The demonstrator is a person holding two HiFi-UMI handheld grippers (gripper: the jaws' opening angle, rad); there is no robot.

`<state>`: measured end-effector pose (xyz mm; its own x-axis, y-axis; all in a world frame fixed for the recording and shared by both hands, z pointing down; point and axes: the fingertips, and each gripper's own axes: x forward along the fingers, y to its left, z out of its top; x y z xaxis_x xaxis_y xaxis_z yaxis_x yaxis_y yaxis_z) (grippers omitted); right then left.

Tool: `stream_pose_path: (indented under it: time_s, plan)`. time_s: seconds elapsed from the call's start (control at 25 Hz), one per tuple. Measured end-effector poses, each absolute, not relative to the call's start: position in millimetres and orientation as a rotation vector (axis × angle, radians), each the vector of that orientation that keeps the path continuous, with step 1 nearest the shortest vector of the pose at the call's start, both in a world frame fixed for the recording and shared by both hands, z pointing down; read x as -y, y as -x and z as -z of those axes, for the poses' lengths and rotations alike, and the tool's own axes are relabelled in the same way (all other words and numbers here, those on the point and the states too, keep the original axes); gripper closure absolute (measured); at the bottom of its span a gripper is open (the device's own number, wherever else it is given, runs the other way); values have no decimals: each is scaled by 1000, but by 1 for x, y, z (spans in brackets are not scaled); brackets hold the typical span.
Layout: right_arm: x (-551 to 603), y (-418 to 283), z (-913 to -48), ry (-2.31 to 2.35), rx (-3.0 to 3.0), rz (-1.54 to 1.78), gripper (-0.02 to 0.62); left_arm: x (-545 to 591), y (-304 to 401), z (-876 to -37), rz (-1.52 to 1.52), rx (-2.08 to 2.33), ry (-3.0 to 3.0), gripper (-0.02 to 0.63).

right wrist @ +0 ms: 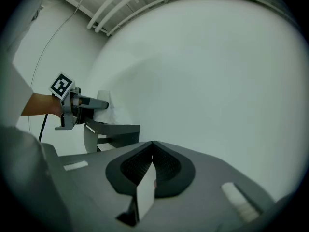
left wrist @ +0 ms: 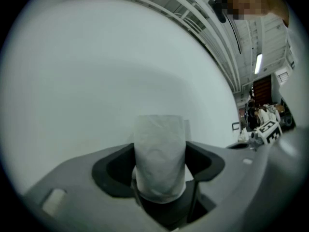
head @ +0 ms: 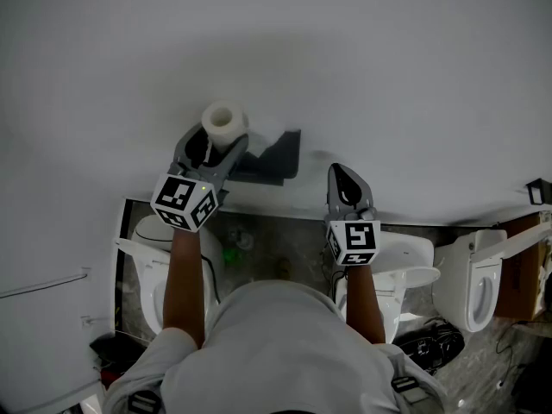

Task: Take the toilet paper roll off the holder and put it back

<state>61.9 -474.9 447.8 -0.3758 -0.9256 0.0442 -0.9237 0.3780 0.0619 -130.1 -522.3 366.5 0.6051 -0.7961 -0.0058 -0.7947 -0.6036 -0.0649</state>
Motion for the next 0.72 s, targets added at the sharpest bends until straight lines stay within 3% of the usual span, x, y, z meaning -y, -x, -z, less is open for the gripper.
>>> stream_pose_path:
  time_s: [0.72]
  plan:
    - [449,-57,-439,-1736,2538,61,595,499,142,-316,-24,-1328,2702,296]
